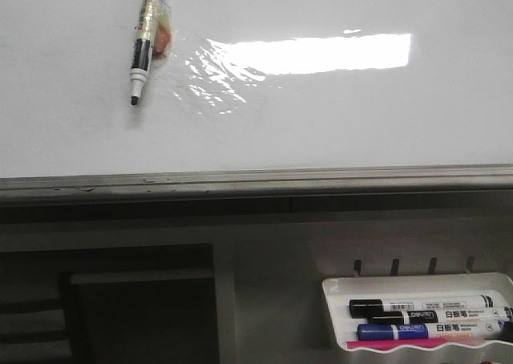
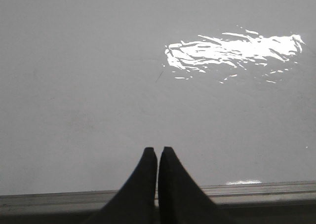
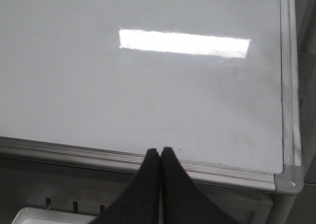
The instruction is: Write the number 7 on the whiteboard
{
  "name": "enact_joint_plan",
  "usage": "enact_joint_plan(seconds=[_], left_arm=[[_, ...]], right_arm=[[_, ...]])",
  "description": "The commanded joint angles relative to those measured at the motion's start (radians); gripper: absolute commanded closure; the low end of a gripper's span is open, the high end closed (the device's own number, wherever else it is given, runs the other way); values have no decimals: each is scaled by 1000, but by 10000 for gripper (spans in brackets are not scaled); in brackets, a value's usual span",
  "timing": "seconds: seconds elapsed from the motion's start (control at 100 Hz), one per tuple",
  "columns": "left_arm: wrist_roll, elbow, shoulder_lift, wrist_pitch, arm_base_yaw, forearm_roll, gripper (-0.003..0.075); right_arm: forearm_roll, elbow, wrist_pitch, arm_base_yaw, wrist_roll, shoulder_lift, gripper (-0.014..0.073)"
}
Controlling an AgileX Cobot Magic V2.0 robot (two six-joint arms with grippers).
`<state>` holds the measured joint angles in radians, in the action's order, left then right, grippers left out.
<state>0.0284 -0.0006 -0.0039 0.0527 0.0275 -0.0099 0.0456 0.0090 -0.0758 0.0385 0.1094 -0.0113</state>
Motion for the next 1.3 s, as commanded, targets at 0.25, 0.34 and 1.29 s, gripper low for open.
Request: enact_joint_plan(seconds=[0.25, 0.34, 1.29], left_arm=[[-9, 36, -30, -72, -4, -8, 741], [-9, 36, -30, -72, -4, -8, 741], [-9, 36, -30, -152, -4, -227, 741]], right_arm=[[12, 32, 76, -6, 5, -19, 665], [12, 32, 76, -6, 5, -19, 665], [-117, 32, 103, -6, 5, -19, 665]])
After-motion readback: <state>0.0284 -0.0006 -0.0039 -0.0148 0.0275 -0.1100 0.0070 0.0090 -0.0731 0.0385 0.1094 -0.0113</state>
